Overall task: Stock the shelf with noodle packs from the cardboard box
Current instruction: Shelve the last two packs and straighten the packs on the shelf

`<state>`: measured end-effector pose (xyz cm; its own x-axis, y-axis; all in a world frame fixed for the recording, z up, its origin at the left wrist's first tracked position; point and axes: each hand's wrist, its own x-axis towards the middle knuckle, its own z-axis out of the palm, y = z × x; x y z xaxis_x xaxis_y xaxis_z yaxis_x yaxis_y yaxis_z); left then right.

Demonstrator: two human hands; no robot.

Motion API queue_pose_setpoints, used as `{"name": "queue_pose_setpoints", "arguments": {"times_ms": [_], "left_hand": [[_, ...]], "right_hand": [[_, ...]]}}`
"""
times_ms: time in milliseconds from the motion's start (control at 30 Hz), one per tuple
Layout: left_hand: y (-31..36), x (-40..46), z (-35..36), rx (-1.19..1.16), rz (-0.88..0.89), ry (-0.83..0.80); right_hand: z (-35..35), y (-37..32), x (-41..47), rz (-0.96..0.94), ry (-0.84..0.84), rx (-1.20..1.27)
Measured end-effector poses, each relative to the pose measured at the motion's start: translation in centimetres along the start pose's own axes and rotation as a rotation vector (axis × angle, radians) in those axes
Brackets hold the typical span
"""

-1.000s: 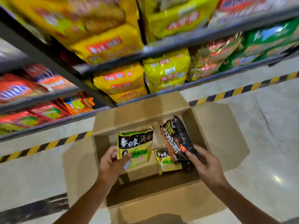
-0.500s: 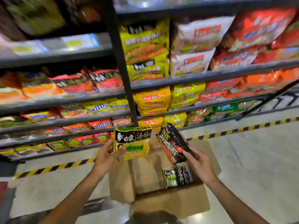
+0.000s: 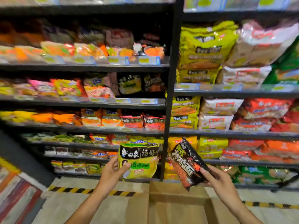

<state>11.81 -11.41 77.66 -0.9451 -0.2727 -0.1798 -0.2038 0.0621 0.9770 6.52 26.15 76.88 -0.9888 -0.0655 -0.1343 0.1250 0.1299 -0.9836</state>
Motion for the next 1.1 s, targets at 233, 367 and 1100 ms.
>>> {"name": "queue_pose_setpoints", "arguments": {"times_ms": [233,367,1100], "left_hand": [[2.3,-4.4,-2.1,-0.062,0.018,0.168],[1.7,-4.1,-5.1,-0.065,0.084,0.187],[7.3,8.5,-22.4,0.037,0.219,-0.039]], "right_hand": [[0.9,-4.3,0.7,-0.076,-0.105,-0.046],[2.8,-6.8,0.9,-0.132,-0.184,-0.112],[20.7,-14.7,0.7,-0.162,0.052,-0.199]]}}
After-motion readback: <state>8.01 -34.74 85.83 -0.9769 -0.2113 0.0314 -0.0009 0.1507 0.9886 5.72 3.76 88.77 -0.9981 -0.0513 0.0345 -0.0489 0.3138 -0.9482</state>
